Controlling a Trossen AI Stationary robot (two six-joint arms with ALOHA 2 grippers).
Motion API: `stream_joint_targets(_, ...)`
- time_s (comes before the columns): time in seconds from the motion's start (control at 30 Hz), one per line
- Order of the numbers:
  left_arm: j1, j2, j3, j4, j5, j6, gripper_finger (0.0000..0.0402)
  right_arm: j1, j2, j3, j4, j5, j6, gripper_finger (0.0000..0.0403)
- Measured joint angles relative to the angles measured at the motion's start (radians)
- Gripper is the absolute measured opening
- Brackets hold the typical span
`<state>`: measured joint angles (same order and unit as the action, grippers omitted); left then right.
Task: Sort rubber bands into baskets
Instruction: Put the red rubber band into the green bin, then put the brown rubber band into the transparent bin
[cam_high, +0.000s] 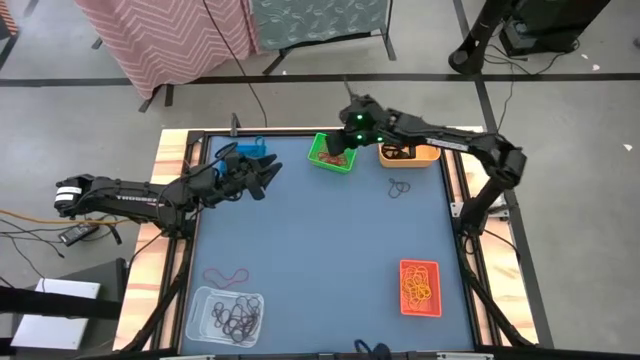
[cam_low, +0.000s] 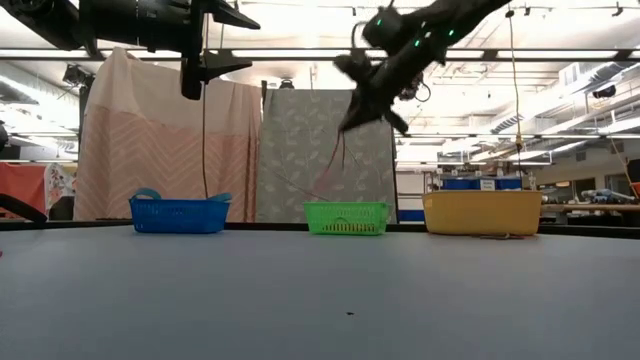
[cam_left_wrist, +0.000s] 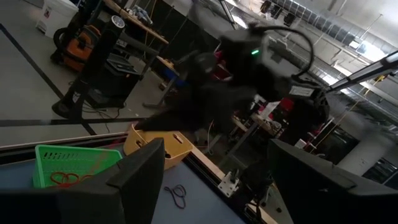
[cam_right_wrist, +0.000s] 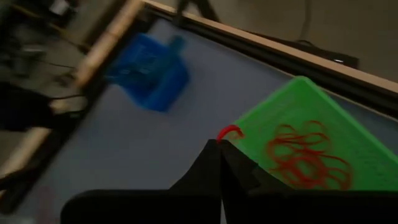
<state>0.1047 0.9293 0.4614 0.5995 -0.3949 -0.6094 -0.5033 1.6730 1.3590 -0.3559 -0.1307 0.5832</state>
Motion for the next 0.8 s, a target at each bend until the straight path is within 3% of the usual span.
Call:
stream_joint_targets(0.47, 0.000, 0.000, 0.000, 0.000, 0.000, 0.000, 0.0286, -0.005, 0.144, 0.000, -0.050, 0.090, -0.042, 0.0012)
stream_joint_targets(0.63, 0.000, 0.000, 0.000, 0.000, 0.000, 0.004, 0.0286, -0.011, 0.108, 0.000, -0.071, 0.117, -0.086, 0.0067)
stream_joint_targets(0.8, 0.000, 0.000, 0.000, 0.000, 0.000, 0.004, 0.0286, -0.023, 0.085, 0.000, -0.079, 0.070, -0.114, 0.0153)
